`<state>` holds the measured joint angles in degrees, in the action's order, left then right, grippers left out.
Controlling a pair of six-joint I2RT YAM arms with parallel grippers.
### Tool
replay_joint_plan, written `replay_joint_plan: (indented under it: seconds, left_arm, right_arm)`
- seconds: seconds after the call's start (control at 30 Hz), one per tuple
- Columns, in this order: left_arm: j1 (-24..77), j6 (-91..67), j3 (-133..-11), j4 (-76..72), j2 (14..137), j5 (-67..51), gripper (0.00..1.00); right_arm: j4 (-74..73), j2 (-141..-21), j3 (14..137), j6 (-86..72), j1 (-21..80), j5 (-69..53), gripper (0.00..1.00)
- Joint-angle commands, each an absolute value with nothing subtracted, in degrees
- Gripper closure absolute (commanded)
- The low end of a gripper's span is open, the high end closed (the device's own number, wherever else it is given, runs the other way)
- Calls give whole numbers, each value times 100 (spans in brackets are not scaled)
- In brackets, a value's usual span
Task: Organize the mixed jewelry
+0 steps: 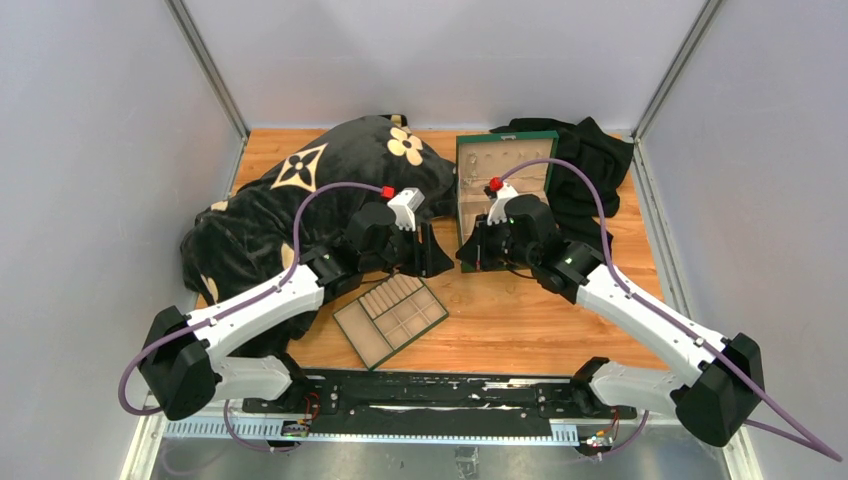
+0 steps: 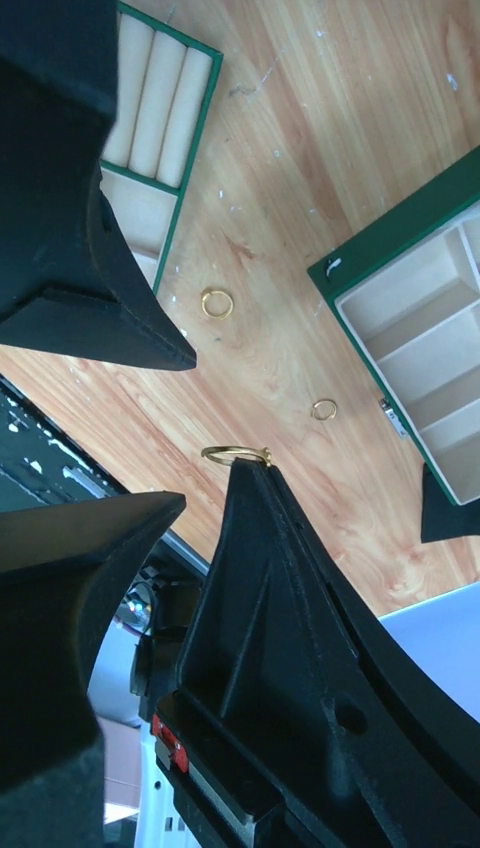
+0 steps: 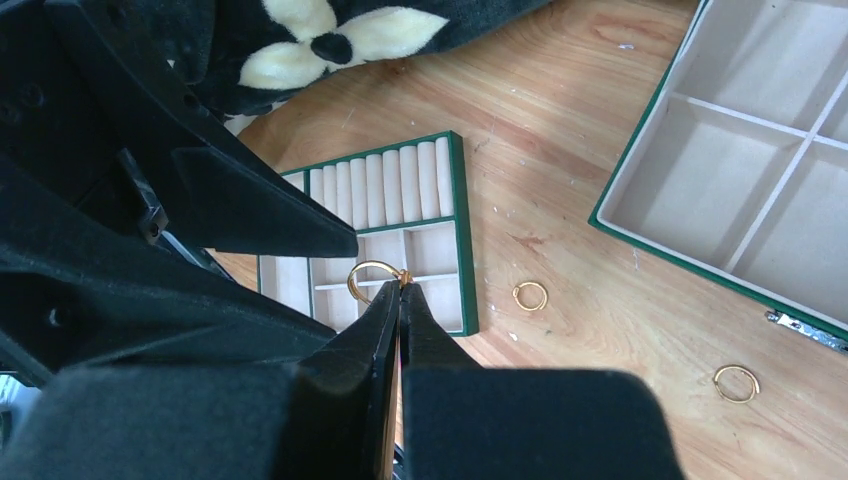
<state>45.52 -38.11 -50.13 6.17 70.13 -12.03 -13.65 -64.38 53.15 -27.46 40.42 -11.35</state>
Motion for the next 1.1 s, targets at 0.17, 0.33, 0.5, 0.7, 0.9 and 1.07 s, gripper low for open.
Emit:
replay_joint_plan:
  seconds: [0.17, 0.33, 0.5, 0.7, 0.9, 1.07]
  left_arm:
    - [4579, -3753, -5173, 424, 6957, -1085, 57]
    - [4570, -3804, -5134, 319, 6921, -968, 59]
    - [4553, -3917, -5078, 208, 6866, -895, 60]
    - [4509, -4002, -5003, 101, 6879, -979, 65]
    - [4466, -4112, -4923, 27, 6916, -1140, 69]
    - [4456, -4156, -4909, 27, 6970, -1215, 70]
  right_arm:
    - [-1274, -6529, 5495, -2808, 4173, -1089, 100]
    - [-1270, -6548, 5511, -2784, 4180, -1118, 100]
    - [-1243, -6576, 5527, -2754, 4179, -1181, 100]
    - [-1222, -6583, 5533, -2733, 4183, -1175, 100]
    - [-1221, -6568, 5537, -2717, 4190, -1173, 100]
    - [-1245, -6513, 5524, -2704, 4190, -1171, 100]
